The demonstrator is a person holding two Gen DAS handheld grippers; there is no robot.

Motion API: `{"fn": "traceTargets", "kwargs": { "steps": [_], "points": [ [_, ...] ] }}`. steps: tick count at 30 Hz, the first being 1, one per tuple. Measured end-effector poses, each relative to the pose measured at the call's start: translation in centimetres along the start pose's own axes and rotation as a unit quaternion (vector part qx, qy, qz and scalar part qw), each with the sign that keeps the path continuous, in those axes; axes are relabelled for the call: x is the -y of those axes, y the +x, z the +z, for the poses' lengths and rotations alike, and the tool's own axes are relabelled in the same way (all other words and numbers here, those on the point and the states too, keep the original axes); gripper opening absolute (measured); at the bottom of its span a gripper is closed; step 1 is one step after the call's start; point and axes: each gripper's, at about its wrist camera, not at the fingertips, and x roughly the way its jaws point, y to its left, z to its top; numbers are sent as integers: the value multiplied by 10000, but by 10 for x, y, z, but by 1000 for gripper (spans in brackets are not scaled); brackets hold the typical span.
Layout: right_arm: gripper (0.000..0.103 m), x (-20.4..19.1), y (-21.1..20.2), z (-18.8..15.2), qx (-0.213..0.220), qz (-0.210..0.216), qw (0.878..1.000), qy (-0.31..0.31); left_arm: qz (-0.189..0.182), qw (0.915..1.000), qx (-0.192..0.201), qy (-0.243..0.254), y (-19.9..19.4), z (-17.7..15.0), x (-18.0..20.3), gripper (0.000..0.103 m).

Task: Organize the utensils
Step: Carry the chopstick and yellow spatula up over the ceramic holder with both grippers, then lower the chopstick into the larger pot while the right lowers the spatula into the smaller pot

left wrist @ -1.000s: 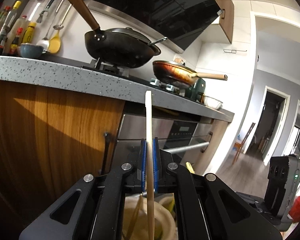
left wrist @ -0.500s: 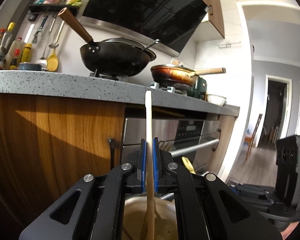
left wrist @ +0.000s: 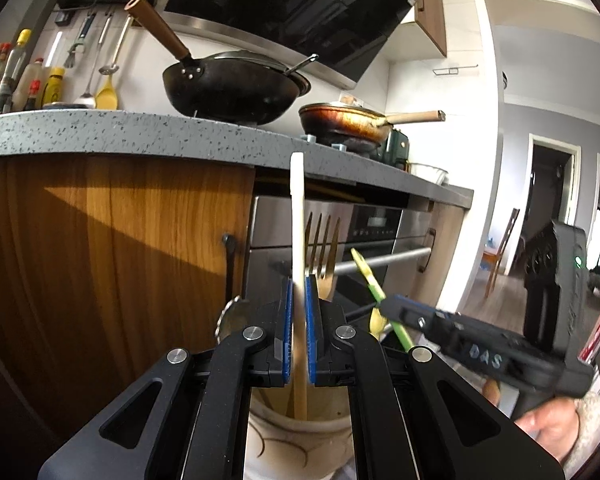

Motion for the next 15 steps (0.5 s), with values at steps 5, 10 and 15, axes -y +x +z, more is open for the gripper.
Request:
{"fn": "traceTargets", "kwargs": {
  "steps": [5,10,15],
  "points": [
    [10,4,8,-2,89,97,9999,103,5,9999,-109,-75,2,-4,-5,7],
    [10,7,13,-10,-19,227,9996,172,6,9999,-127,-88,1,-6,-8,7],
    [10,5,12,-15,-87,188,9998,72,-35,9998,-119,-181,-2,-6,-13,7]
  ]
}}
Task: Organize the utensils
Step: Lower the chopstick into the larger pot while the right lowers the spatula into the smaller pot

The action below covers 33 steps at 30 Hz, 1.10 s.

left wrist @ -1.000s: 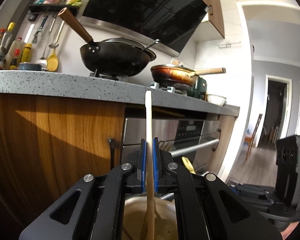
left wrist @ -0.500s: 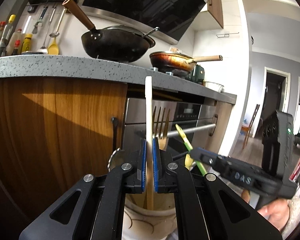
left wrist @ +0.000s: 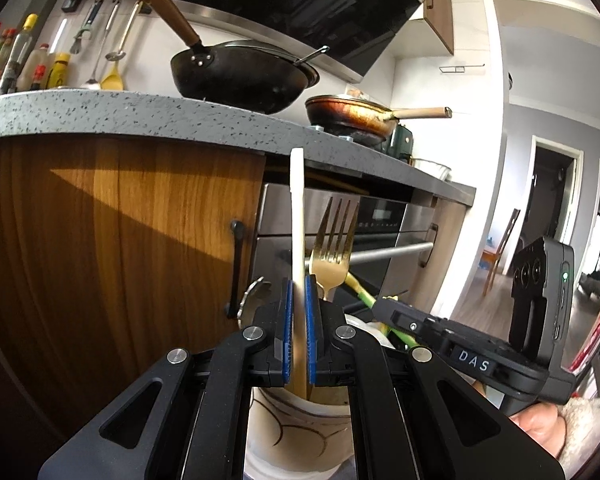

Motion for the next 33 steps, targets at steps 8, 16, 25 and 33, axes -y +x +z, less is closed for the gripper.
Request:
{"fn": "traceTargets", "kwargs": {
  "steps": [8,16,25,33],
  "points": [
    [10,13,-2,3,72,314,9980,549,-33,10000,-13,-24,-4,0,-2,7],
    [10,20,-1,6,68,388,9959,813,-53,10000,52,5,-6,1,0,7],
    [10,-3,12,10,231,0,9996,154,-84,10000,31,46,-3,-1,2,7],
    [10,-10,5,4,275,-252,9988,-310,-89,9999,6,111,-3,-2,3,7]
  ]
}}
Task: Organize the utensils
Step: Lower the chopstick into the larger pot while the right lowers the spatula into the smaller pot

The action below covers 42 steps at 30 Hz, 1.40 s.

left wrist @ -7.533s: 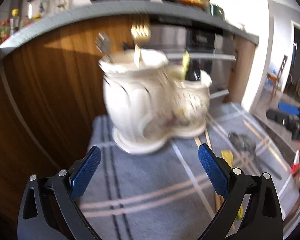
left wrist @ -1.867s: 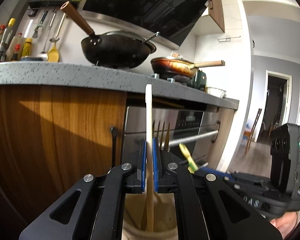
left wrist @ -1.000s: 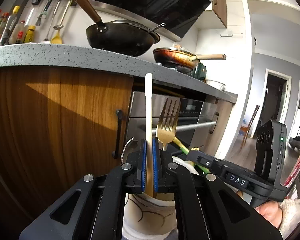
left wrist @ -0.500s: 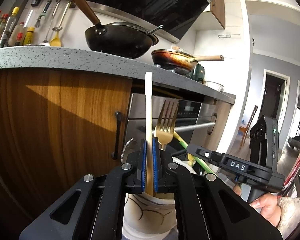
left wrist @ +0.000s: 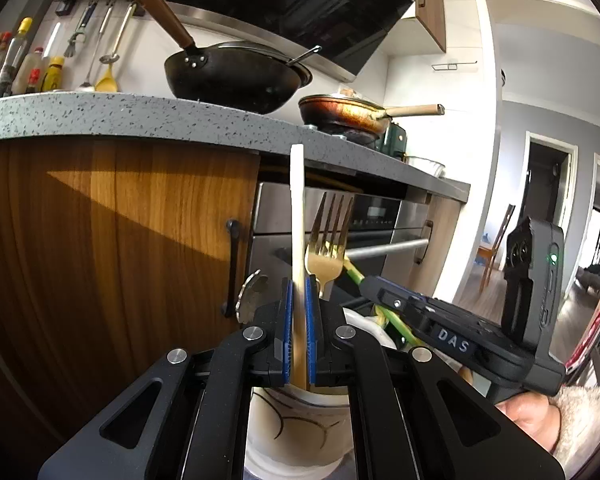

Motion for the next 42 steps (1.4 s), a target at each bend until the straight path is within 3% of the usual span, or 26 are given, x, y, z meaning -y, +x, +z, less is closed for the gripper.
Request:
{"fn": "traceTargets", "kwargs": {
  "steps": [8,18,27,42],
  "points": [
    [10,3,-1,2,27,0,9998,182,-27,10000,27,-35,-5,0,0,7],
    [10,-3,15,-7,57,-275,9996,-24,-73,10000,9,-9,-4,-2,-2,7],
    [10,-8,7,-12,5,-258,9995,-169,-116,9999,-3,-8,-2,-2,0,7],
    [10,-7,-14,-12,-207,-202,9993,-227,-253,9987,-414,165,1,-12,7,7]
  ]
}}
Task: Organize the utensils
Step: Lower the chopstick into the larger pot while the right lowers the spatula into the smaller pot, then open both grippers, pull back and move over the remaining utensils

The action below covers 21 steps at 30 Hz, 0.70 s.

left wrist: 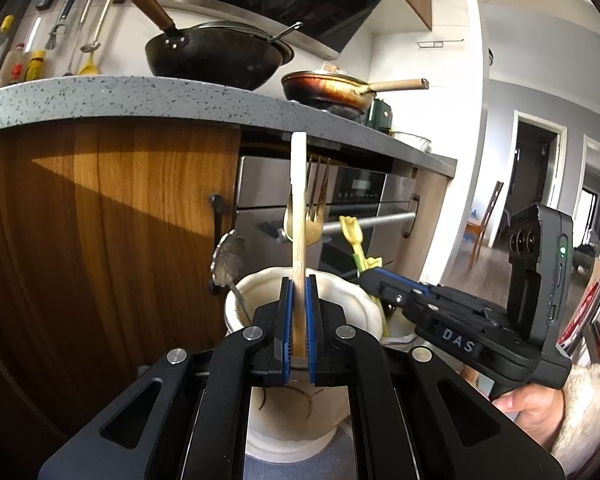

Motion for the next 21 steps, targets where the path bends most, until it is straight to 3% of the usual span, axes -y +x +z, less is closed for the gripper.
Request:
{"fn": "traceTargets", "kwargs": {
  "steps": [3,7,11,13,14,17,20,21],
  "points": [
    [10,1,-6,-2,-106,-9,9999,-4,-24,10000,-26,-42,0,1,0,8],
    [10,4,-11,-5,-224,-40,9997,35,36,10000,7,-84,-2,1,2,20],
    [13,5,-16,-4,-302,-28,9995,64,113,9999,8,-93,-6,4,5,25],
    [25,4,-23,-2,-309,-17,9995,47,168,9998,26,-117,-11,6,7,38],
    [30,3,-28,0,-292,-24,9996,44,185,9997,40,-121,-15,8,8,39],
    [32,4,-43,6,-314,-116,9994,43,258,9996,70,-79,-26,12,15,43],
    [51,6,-61,11,-429,-247,9987,75,351,9993,89,-25,-38,14,24,56],
    [52,8,-67,12,-471,-288,9984,84,400,9992,75,3,-42,15,28,61]
  ]
}}
